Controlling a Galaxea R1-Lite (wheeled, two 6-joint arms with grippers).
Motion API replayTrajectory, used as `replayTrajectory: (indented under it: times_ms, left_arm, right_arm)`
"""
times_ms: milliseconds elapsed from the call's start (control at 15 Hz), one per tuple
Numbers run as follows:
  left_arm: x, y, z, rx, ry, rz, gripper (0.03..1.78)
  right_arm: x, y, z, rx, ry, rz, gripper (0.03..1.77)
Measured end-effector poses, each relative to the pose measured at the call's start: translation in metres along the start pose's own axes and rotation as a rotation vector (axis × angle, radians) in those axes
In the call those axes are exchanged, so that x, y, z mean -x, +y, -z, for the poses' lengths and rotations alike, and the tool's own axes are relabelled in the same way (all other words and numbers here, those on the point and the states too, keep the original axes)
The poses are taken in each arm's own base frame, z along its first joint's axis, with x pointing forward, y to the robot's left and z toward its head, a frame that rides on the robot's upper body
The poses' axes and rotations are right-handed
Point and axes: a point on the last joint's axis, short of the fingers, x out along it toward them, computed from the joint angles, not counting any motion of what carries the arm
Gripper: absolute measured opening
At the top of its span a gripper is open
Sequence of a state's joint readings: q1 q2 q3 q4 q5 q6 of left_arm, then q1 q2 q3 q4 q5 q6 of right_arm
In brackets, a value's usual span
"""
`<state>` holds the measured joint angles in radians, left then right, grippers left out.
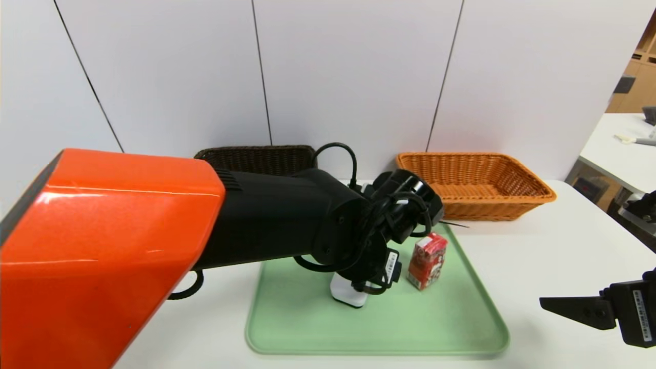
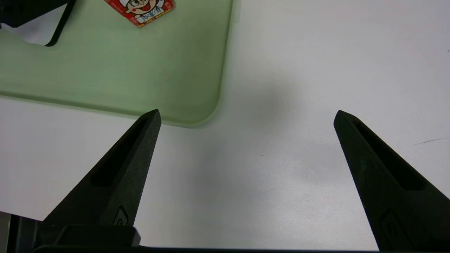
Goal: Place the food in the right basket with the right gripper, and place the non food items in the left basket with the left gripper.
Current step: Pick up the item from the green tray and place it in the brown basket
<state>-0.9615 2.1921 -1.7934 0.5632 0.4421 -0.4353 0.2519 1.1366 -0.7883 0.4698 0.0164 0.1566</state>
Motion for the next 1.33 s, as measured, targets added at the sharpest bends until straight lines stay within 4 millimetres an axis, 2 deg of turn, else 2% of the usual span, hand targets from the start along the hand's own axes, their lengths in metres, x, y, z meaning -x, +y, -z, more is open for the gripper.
replayTrajectory:
  times_ms: [333, 600, 867, 933, 1200, 1333]
  left_arm:
    - [-0.020, -0.007, 0.003, -0.011, 0.021, -0.014, 1.69]
    - [-0.026, -0.007, 0.005, -0.014, 0.034, -0.021, 1.69]
    - [-0.026, -0.005, 0.008, -0.019, 0.053, -0.033, 1.12]
    - [-0.027, -0.005, 0.008, -0.019, 0.053, -0.033, 1.04]
    - [-0.022, -0.004, 0.006, -0.023, 0.049, -0.036, 1.00]
    - [-0.012, 0.003, 0.001, -0.014, 0.038, -0.038, 1.00]
  right_arm:
    - [-0.001, -0.002, 0.001, -0.009, 0.005, 0.009, 1.70]
    - [-0.001, -0.003, 0.003, -0.013, 0.009, 0.014, 1.70]
    - [0.001, -0.003, 0.004, -0.011, 0.002, 0.013, 1.70]
    - [0.001, -0.003, 0.004, -0.010, -0.002, 0.012, 1.70]
    - [0.003, -0.003, 0.004, -0.010, -0.009, 0.011, 1.70]
    - [0.003, -0.003, 0.004, -0.011, -0.010, 0.011, 1.70]
